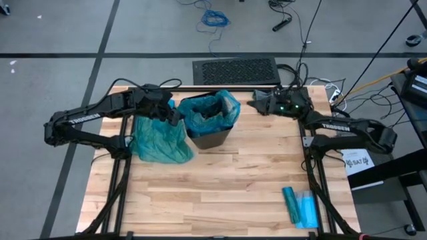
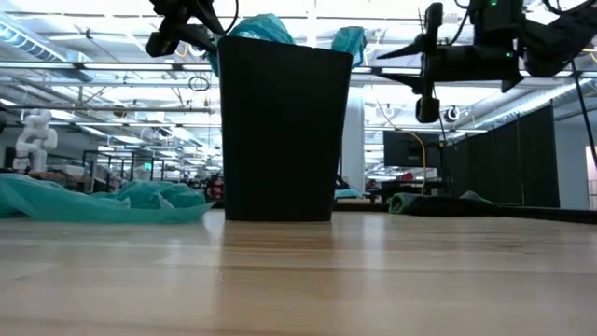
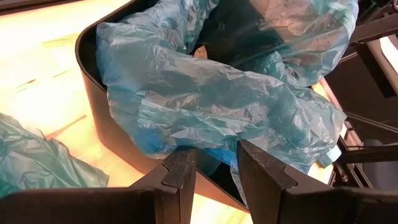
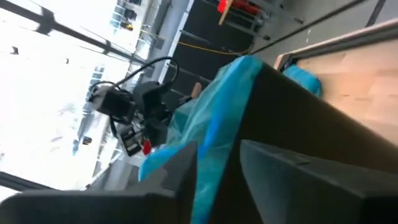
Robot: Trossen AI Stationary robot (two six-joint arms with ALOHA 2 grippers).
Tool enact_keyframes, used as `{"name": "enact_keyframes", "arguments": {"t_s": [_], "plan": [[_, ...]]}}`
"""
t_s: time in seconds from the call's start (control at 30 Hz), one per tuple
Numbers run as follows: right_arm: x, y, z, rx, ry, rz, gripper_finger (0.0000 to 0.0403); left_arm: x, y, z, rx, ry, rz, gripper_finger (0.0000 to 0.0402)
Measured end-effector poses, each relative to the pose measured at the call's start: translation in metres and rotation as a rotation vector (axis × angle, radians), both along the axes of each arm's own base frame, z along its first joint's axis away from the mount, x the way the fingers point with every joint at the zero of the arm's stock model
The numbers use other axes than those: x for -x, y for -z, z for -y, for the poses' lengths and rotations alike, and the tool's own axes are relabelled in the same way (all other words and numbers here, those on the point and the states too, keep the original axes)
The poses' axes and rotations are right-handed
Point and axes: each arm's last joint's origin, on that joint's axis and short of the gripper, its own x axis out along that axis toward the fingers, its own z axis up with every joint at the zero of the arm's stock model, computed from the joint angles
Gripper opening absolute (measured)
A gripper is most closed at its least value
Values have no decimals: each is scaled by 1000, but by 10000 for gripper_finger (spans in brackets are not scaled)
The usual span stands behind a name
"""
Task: Place trash/remove bag and relplace
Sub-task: Remove the trash bag from the trash bin
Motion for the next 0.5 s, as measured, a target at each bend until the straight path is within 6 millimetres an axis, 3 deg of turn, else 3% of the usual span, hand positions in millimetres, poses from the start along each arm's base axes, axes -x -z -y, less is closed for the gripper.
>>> {"name": "enact_keyframes", "arguments": {"t_s": [0.23, 0.5], "plan": [[-20, -11, 1, -15, -111, 5, 166, 0, 0, 0, -3, -4, -1, 114], [-30, -11, 2, -42, -179, -13, 152, 0, 0, -1, -12, -15, -4, 114]]}}
